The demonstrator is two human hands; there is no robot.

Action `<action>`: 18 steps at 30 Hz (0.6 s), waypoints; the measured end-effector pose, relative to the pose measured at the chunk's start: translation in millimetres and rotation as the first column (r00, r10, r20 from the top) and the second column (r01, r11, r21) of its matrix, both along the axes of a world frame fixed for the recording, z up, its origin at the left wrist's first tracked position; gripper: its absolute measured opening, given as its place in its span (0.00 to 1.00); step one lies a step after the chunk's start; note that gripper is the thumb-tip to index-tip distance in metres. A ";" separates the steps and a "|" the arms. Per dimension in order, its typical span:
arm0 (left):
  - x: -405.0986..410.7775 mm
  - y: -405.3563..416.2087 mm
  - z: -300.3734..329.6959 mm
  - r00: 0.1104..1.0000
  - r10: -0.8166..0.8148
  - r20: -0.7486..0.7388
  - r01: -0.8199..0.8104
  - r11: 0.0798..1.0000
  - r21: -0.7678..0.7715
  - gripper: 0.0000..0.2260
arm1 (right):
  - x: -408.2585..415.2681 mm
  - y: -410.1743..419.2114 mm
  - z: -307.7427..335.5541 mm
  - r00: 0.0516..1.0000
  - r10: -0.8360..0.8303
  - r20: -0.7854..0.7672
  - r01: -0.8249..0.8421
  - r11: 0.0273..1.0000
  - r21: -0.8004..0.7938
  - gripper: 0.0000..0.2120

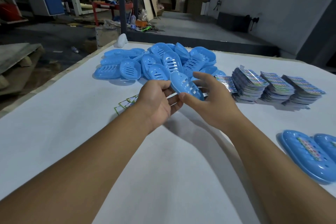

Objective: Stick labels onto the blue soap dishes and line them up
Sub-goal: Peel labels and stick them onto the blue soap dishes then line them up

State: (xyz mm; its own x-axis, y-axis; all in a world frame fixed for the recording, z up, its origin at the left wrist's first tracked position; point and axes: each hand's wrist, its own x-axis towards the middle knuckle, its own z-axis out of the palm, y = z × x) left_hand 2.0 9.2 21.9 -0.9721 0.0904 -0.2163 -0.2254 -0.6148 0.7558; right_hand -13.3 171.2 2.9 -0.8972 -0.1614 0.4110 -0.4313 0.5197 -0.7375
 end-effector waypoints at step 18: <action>-14.5 -79.0 3.0 0.980 0.057 -0.192 -0.143 -0.469 -0.871 0.18 | 7.8 21.9 6.8 0.904 0.155 0.398 -0.251 0.947 0.200 0.36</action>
